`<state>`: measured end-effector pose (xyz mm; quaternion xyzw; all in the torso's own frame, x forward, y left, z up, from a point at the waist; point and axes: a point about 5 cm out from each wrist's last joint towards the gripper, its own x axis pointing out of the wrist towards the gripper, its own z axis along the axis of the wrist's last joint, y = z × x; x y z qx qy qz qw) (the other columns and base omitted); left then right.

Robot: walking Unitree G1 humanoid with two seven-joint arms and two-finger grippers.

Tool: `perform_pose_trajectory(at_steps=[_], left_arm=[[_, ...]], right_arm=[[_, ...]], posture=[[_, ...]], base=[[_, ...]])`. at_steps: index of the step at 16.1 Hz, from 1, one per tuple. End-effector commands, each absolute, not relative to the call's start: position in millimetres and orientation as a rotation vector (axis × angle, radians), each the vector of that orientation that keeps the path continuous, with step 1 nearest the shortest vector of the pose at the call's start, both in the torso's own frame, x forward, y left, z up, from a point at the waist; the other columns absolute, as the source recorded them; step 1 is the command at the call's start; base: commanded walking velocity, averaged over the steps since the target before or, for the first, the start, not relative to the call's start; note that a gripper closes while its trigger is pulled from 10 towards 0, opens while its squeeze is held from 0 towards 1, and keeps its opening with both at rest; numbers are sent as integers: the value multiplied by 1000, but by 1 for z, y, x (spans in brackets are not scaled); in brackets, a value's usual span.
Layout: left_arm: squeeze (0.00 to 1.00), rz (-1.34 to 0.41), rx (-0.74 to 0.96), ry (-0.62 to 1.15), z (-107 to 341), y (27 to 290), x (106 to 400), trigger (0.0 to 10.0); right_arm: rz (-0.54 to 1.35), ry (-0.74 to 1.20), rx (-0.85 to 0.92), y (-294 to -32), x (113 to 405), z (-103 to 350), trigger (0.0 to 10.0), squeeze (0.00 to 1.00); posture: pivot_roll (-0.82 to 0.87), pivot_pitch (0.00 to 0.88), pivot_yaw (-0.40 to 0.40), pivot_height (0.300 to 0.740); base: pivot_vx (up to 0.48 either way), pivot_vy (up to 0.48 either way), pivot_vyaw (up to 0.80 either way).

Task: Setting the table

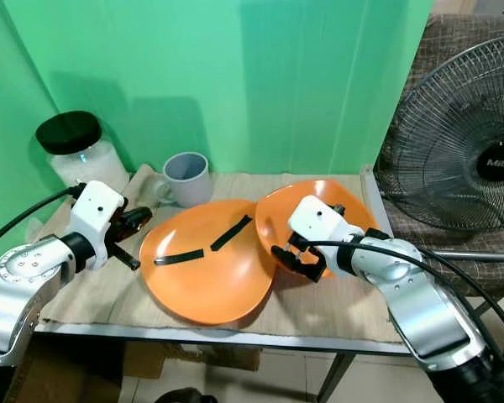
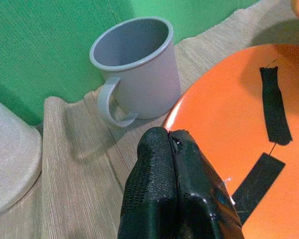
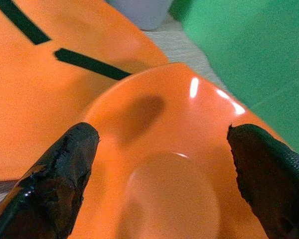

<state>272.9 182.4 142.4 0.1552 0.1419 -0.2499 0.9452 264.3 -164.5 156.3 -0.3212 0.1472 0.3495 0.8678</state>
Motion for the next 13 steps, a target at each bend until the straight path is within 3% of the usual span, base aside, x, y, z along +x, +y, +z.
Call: perform_pose_trajectory(at_steps=[1, 4, 6, 7, 8, 13], left_arm=[[0, -499, 333, 302, 142, 186, 273, 10000], [0, -484, 343, 329, 139, 191, 273, 10000], [0, -541, 290, 410, 125, 191, 268, 10000], [878, -584, 282, 415, 122, 188, 267, 10000], [1000, -627, 282, 417, 121, 185, 265, 10000], [1000, -619, 247, 583, 96, 203, 261, 10000]], right_arm=[[722, 270, -705, -162, 268, 162, 10000, 0], [700, 236, -735, -160, 274, 165, 10000, 0], [714, 124, -517, -148, 279, 184, 10000, 0], [726, 107, -488, -145, 279, 187, 10000, 0], [737, 96, -473, -142, 279, 189, 10000, 0], [893, 95, -427, -121, 262, 183, 10000, 0]], posture=[[49, 0, 90, 740], [53, 0, 85, 740], [57, 0, 81, 740], [57, 0, 81, 740], [56, 0, 84, 740], [56, 0, 90, 740]], base=[[0, 0, 0], [0, 0, 0], [0, 0, 0], [0, 0, 0], [0, 0, 0], [0, 0, 0]])
